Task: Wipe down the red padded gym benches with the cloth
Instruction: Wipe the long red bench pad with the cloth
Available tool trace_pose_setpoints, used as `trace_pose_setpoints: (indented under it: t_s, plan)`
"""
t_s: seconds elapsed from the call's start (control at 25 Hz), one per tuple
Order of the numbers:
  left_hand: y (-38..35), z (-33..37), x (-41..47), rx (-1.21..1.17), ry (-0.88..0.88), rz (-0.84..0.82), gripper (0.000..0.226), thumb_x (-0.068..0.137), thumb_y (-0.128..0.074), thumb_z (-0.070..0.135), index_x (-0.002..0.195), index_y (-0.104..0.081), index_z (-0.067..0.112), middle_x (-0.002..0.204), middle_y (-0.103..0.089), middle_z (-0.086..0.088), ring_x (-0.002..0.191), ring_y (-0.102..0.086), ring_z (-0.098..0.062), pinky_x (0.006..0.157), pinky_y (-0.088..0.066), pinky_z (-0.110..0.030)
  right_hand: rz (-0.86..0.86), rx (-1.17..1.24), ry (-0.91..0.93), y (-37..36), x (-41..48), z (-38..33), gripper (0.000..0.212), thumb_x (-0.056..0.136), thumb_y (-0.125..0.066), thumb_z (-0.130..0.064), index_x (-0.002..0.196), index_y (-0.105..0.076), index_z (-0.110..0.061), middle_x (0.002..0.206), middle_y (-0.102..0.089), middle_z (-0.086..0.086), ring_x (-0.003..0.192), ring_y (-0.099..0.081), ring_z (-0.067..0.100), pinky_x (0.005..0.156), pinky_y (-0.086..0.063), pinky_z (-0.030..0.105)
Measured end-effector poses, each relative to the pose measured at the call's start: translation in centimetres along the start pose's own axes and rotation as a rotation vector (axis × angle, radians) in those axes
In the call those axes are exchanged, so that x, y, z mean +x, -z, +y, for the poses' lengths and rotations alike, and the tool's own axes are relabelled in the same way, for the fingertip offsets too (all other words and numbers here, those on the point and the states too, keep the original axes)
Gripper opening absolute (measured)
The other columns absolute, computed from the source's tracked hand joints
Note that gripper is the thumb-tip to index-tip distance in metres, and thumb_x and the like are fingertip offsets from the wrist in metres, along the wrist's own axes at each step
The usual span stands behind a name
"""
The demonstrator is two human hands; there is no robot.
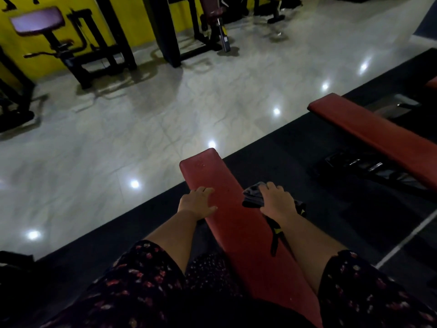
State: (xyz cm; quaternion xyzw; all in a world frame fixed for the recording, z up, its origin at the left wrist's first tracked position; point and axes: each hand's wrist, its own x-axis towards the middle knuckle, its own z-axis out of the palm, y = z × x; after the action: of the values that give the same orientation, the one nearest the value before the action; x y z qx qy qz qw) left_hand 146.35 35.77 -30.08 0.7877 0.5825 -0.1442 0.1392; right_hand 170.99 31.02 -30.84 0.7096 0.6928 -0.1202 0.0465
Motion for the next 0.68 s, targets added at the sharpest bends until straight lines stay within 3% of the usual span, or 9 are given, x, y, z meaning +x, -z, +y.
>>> trace_pose_setpoints:
  t_s: [0.16, 0.36, 0.68]
  plan:
    - [0.1, -0.1, 2.4, -0.023, -0.006, -0.02, 0.072, 0.09, -0.053, 0.058, 0.152, -0.027, 0.032, 0.154, -0.033, 0.001, 0.137, -0.038, -0.025, 0.101, -0.042, -0.046, -0.037, 0.015, -0.027, 0.0, 2.0, 0.5, 0.062, 0.087, -0.065, -0.035, 0.139, -0.036, -0.018, 0.132, -0.041, 0.008, 0.118, -0.045, 0.031, 0.089, -0.047, 0.04]
    - [-1.4, -2.0, 5.8, -0.101, 0.007, -0.053, 0.07, 0.09, -0.054, 0.057, 0.15, -0.03, 0.032, 0.155, -0.03, 0.002, 0.136, -0.038, -0.025, 0.101, -0.042, -0.045, -0.195, 0.177, -0.152, -1.9, 5.7, -0.3, 0.099, 0.085, -0.069, -0.038, 0.155, -0.002, -0.023, 0.138, -0.04, 0.014, 0.129, -0.032, 0.037, 0.095, -0.043, 0.043]
    - [-5.5, -9.8, 14.0, -0.222, 0.132, -0.124, 0.072, 0.092, -0.053, 0.056, 0.153, -0.025, 0.027, 0.158, -0.024, 0.003, 0.138, -0.036, -0.025, 0.1, -0.044, -0.044, -0.266, 0.031, -0.077, -5.6, 15.5, -5.1, 0.099, 0.09, -0.061, -0.044, 0.155, 0.011, -0.024, 0.137, -0.041, 0.011, 0.12, -0.045, 0.031, 0.094, -0.044, 0.039]
